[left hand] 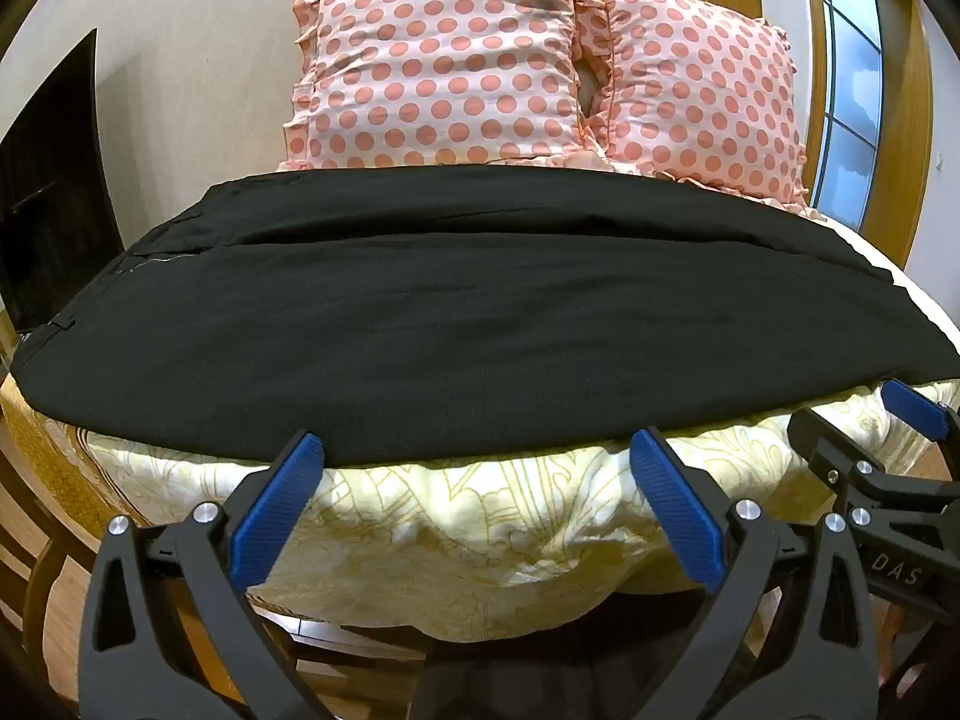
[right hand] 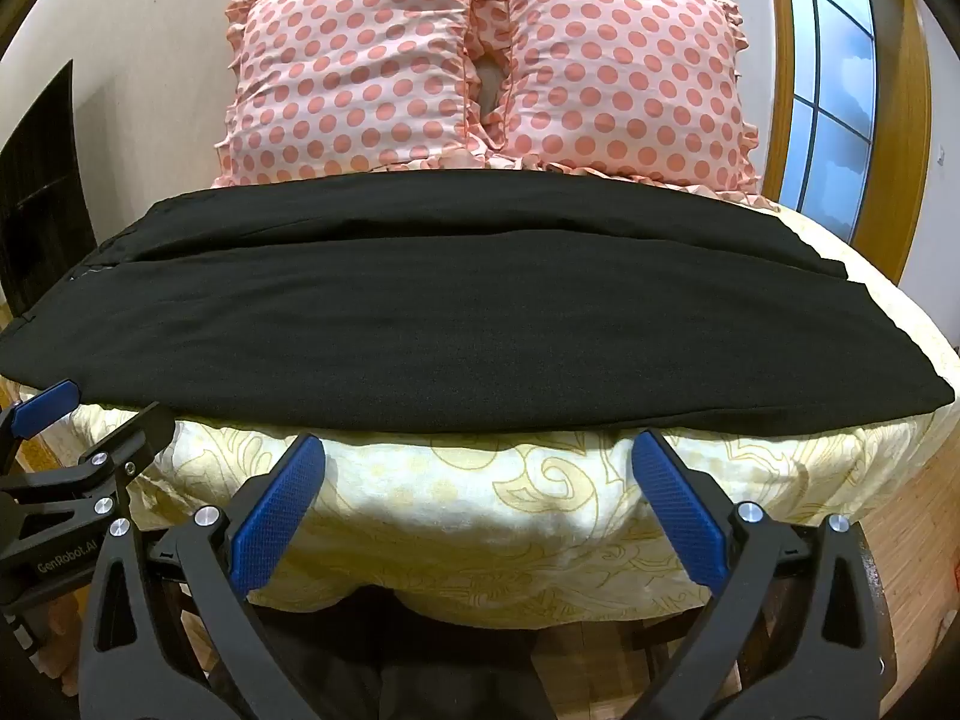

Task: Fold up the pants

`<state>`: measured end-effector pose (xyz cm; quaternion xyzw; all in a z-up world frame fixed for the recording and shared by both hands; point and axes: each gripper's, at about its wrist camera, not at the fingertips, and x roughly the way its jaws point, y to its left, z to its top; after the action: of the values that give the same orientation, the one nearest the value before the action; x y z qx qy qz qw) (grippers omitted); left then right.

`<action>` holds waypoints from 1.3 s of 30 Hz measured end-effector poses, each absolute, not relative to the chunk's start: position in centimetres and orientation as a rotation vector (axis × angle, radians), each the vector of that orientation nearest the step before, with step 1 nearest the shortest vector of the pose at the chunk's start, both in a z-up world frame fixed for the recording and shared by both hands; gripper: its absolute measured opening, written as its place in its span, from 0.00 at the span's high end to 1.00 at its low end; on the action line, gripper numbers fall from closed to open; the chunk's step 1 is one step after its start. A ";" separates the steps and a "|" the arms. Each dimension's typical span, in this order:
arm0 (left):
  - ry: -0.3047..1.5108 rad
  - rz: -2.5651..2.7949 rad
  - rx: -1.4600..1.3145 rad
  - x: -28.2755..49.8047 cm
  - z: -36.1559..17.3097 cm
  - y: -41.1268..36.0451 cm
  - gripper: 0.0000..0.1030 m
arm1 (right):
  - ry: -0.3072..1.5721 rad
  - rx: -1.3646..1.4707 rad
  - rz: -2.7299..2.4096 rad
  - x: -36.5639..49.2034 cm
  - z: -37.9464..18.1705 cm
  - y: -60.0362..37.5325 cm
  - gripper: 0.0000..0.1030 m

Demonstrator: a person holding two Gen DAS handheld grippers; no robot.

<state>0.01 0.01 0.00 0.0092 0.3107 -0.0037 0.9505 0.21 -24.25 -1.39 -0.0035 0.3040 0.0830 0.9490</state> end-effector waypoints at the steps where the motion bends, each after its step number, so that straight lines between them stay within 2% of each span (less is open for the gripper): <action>1: 0.632 -0.008 0.019 0.0 0.0 0.0 0.02 | 0.610 -0.007 0.169 0.2 -1.4 -24.2 0.01; 39: 0.630 -0.007 0.023 0.0 0.0 0.0 0.02 | 0.605 -0.008 0.169 0.1 -1.4 -24.3 0.01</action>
<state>0.01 -0.01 0.00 0.0114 0.3096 -0.0032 0.9508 0.08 -24.25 -1.40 -0.0038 0.2974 0.0830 0.9511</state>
